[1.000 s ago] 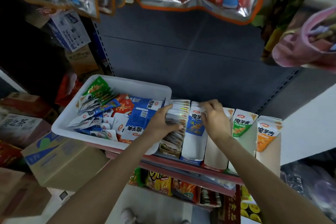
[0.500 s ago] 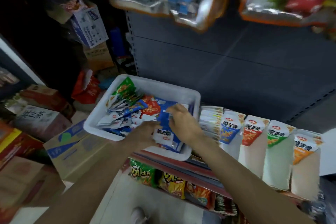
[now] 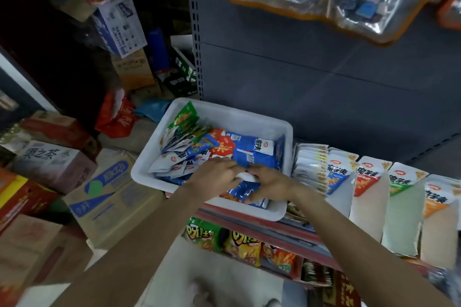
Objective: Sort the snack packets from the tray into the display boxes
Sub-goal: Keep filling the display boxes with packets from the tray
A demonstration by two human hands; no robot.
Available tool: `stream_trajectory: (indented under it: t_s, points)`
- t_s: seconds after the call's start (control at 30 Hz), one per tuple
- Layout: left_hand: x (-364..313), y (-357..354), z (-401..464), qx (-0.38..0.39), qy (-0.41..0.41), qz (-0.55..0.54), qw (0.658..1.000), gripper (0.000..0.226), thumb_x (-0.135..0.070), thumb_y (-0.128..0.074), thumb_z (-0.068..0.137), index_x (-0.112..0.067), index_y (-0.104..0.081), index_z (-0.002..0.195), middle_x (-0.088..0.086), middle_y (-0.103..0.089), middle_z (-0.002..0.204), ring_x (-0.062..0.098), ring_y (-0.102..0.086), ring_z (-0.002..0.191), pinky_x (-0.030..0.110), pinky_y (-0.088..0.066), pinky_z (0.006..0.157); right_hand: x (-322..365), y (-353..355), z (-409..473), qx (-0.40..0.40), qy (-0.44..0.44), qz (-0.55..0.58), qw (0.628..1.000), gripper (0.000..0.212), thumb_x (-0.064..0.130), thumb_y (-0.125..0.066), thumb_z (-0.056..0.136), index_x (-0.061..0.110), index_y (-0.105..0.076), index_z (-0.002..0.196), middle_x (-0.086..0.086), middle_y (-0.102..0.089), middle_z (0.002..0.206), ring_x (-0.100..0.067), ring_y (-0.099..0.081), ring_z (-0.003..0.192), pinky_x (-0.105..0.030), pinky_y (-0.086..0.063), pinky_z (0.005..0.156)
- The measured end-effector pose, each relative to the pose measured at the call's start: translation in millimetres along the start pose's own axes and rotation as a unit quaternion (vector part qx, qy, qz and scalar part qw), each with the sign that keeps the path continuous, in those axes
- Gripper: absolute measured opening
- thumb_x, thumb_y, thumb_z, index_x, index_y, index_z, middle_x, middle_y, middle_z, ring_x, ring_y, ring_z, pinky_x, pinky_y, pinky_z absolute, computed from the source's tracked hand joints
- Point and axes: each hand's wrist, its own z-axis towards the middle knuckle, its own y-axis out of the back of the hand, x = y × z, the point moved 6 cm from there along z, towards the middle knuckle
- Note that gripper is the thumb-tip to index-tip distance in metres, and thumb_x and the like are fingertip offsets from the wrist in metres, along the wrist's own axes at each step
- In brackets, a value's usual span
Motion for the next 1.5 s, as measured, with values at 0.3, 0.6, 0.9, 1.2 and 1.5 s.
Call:
stream_trajectory:
  t_s: [0.3,0.6,0.9,1.2,1.5]
  points:
    - [-19.5,67.5,37.3,-0.201,0.073,-0.247,0.945,0.028,-0.032,-0.057,0.091,-0.012,-0.065,0.109,0.001,-0.065,0.094,0.014,-0.061,0.083,0.027,-0.048,0.077,-0.4,92.1,-60.1,-0.374,0.062,0.036,0.925,0.011,0.006,-0.057,0.09,0.012,-0.067,0.088,-0.007,-0.061,0.073,-0.017,-0.053,0.07,-0.026,-0.031,0.061]
    - [-78.8,28.8,99.3,-0.073,0.097,-0.271,0.955,0.045,-0.012,-0.055,0.093,-0.011,-0.043,0.136,0.01,-0.045,0.133,0.024,-0.045,0.122,0.032,-0.037,0.101,-92.1,159.9,-163.4,-0.561,-0.01,0.222,0.798,0.012,0.018,-0.058,0.081,0.014,-0.067,0.088,-0.006,-0.068,0.081,-0.024,-0.065,0.08,-0.052,-0.052,0.079]
    - [-115.1,-15.8,113.0,0.063,0.1,-0.125,0.985,0.068,-0.045,-0.057,0.089,-0.023,-0.029,0.147,-0.002,-0.017,0.156,0.018,-0.017,0.143,0.039,-0.021,0.115,-124.5,153.7,-191.5,-0.509,-0.066,0.053,0.857,0.013,0.005,-0.053,0.09,-0.002,-0.063,0.094,-0.024,-0.066,0.085,-0.037,-0.061,0.081,-0.033,-0.032,0.066]
    - [-98.6,-15.7,84.4,0.005,0.247,-0.416,0.875,0.061,-0.018,-0.07,0.083,-0.01,-0.043,0.137,0.007,-0.053,0.134,0.008,-0.052,0.102,0.014,-0.044,0.081,-149.1,112.1,-134.5,-0.357,-0.101,-0.018,0.928,0.019,0.007,-0.046,0.088,0.011,-0.063,0.097,-0.016,-0.065,0.092,-0.038,-0.059,0.091,-0.034,-0.042,0.069]
    - [-102.6,-12.1,81.4,0.007,0.252,-0.415,0.874,0.056,-0.02,-0.068,0.085,-0.013,-0.044,0.136,0.004,-0.055,0.13,0.005,-0.051,0.097,0.02,-0.042,0.083,-158.7,94.5,-118.7,-0.409,-0.118,-0.134,0.895,0.031,0.008,-0.054,0.087,0.02,-0.062,0.114,-0.005,-0.054,0.112,-0.025,-0.052,0.109,-0.046,-0.051,0.079]
